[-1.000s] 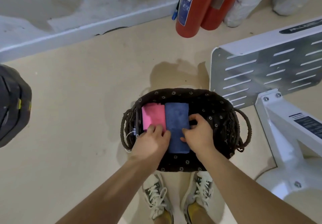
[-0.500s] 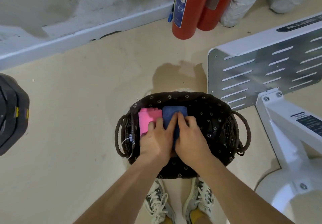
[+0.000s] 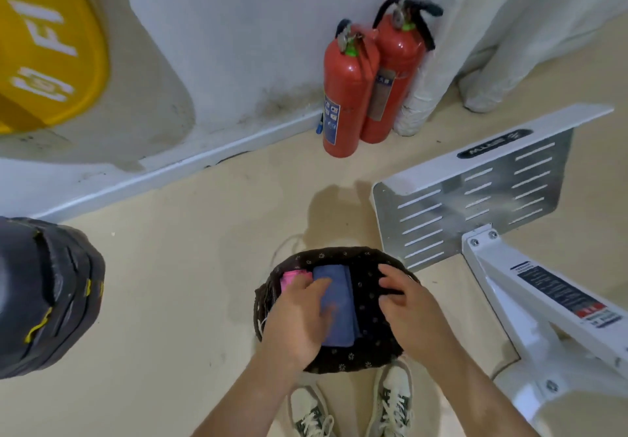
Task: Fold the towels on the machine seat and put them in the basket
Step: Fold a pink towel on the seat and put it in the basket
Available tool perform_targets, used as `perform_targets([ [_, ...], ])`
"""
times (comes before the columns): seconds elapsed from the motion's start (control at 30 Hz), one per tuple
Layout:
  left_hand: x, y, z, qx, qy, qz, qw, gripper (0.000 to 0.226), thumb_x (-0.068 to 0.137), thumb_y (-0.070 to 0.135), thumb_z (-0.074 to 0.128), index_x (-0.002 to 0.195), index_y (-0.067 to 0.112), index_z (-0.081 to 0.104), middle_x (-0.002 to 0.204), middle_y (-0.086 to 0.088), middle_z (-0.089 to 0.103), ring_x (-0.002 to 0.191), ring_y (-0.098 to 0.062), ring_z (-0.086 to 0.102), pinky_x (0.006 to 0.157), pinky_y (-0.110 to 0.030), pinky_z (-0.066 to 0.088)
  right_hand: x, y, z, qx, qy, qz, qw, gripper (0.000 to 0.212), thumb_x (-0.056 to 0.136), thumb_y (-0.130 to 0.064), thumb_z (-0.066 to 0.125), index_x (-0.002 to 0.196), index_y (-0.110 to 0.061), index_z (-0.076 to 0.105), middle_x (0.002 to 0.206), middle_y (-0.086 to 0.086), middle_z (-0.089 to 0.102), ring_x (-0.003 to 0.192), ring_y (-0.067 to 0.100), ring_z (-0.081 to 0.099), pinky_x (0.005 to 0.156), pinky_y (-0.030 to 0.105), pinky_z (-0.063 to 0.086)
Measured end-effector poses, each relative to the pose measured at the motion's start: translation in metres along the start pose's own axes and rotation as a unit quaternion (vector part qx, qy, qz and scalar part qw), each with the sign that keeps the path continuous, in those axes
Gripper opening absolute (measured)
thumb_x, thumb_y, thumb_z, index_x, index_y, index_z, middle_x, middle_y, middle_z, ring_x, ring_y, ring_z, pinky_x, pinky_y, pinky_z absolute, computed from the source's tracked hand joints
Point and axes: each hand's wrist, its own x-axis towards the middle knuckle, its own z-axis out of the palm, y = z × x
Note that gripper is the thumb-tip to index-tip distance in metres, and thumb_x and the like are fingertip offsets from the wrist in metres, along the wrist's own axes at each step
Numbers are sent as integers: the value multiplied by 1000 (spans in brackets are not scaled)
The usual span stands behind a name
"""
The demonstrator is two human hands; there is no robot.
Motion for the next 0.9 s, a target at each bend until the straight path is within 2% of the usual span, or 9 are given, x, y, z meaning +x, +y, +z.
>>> perform_targets([
  [0.07, -22, 29, -44, -30, 16, 1, 999, 23, 96, 30, 51, 107, 18, 66, 103, 1, 64, 91, -12, 58, 83, -28, 45, -30, -28, -32, 36, 31, -1, 999, 44, 92, -9, 51, 121, -41, 51, 115, -12, 59, 101, 12, 60, 95, 36, 49],
  [0.13, -49, 63, -90, -26, 41, 8, 999, 25, 97, 33, 47, 99, 20, 68, 96, 6, 67, 87, -9, 59, 82, -27, 44, -63, -60, -61, 70, 59, -7, 996, 40, 91, -9, 53, 115, -41, 54, 108, -15, 62, 102, 17, 61, 95, 41, 50],
  [0.2, -81, 95, -132, -51, 86, 24, 995, 23, 97, 32, 48, 98, 25, 70, 93, 11, 69, 86, -8, 61, 81, -23, 44, -96, -91, -85, 96, 69, -15, 993, 40, 91, -7, 54, 115, -38, 56, 105, -15, 63, 101, 16, 62, 97, 42, 49],
  [0.33, -135, 155, -202, -105, 144, 59, 982, 21, 92, 20, 57, 98, 33, 71, 93, 21, 67, 87, 0, 60, 83, -14, 42, -169, -157, -135, 104, 83, -63, 989, 37, 89, -3, 53, 111, -32, 60, 102, -10, 65, 96, 16, 64, 90, 33, 51],
  [0.47, -188, 215, -266, -138, 169, 139, 966, 31, 87, 5, 59, 91, 32, 72, 85, 23, 65, 84, 4, 58, 72, -7, 41, -245, -216, -185, 140, 128, -118, 975, 35, 89, -3, 52, 101, -34, 63, 90, -5, 68, 83, 22, 65, 78, 34, 52],
  [0.6, -219, 268, -310, -130, 187, 203, 952, 27, 88, 12, 58, 93, 34, 73, 89, 26, 66, 85, 7, 58, 72, -6, 40, -297, -256, -228, 171, 159, -172, 957, 27, 94, -6, 51, 106, -27, 62, 90, -4, 68, 77, 12, 65, 65, 17, 48],
  [0.7, -229, 308, -336, -137, 189, 256, 938, 25, 89, 12, 57, 94, 32, 72, 79, 26, 67, 78, 6, 60, 67, -5, 40, -314, -274, -260, 200, 190, -210, 938, 34, 91, 0, 51, 103, -30, 63, 90, 0, 67, 76, 12, 64, 68, 23, 48],
  [0.77, -228, 334, -350, -139, 186, 276, 933, 25, 90, 12, 55, 92, 30, 71, 75, 20, 68, 73, 2, 61, 63, -9, 43, -320, -285, -284, 246, 196, -229, 921, 33, 92, 1, 51, 103, -28, 62, 91, 3, 67, 73, 11, 63, 65, 23, 49],
  [0.9, -203, 380, -367, -86, 198, 309, 926, 25, 90, 15, 52, 98, 30, 71, 90, 17, 70, 80, 0, 60, 71, -14, 43, -313, -298, -342, 424, 154, -214, 866, 21, 95, -7, 52, 112, -16, 61, 94, 7, 70, 75, 15, 65, 59, 22, 53],
])
